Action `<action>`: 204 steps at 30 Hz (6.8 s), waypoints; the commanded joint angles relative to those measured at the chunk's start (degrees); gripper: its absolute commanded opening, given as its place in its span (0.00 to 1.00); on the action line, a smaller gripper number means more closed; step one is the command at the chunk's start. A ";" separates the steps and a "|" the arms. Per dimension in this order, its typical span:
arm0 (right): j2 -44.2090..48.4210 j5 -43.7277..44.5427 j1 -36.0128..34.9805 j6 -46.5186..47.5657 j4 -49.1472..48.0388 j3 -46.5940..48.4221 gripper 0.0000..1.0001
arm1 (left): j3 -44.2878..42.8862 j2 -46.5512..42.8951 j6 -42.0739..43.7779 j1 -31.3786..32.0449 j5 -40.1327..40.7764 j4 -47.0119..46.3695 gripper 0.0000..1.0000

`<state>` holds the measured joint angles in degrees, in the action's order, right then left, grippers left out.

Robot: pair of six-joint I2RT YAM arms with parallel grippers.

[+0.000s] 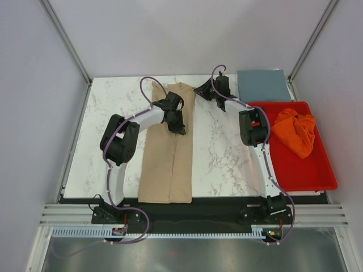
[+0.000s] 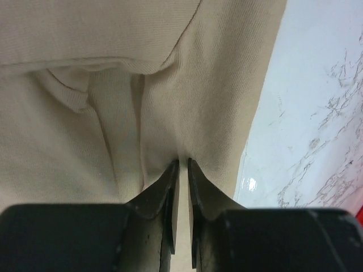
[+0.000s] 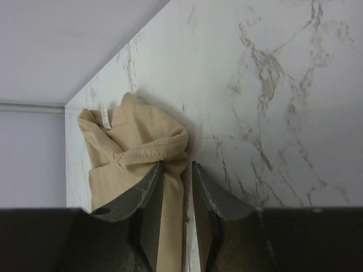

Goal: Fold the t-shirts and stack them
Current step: Fold the tshirt

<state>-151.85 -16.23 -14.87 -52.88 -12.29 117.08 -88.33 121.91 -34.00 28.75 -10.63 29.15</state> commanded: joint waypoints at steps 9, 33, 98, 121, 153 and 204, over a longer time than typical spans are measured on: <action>-8.54 2.34 0.11 -2.58 -8.45 11.32 0.36 | 3.60 2.28 3.24 0.95 1.32 -1.46 0.16; -6.12 0.76 -0.07 14.82 -11.80 11.63 0.45 | 3.62 -1.84 3.33 0.60 -3.94 -1.46 0.27; 6.76 -4.86 2.57 20.19 21.43 1.20 0.20 | 23.10 -22.67 12.55 -28.14 -17.93 -0.23 0.43; 77.28 10.25 -14.83 7.01 39.27 -70.28 0.50 | 54.49 -50.45 -1.24 -12.94 -12.31 -3.13 0.56; 82.06 12.35 -29.95 -6.96 23.28 -91.23 0.48 | 60.22 -54.75 -6.26 -7.31 -7.12 -5.25 0.39; 87.87 19.04 -35.84 -8.12 28.21 -89.83 0.30 | 60.56 -57.75 -12.94 3.06 5.45 2.23 0.26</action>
<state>-62.83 2.02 -50.43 -61.56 17.58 24.91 -28.51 64.58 -45.28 31.62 -7.05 31.46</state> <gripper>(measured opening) 0.272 0.332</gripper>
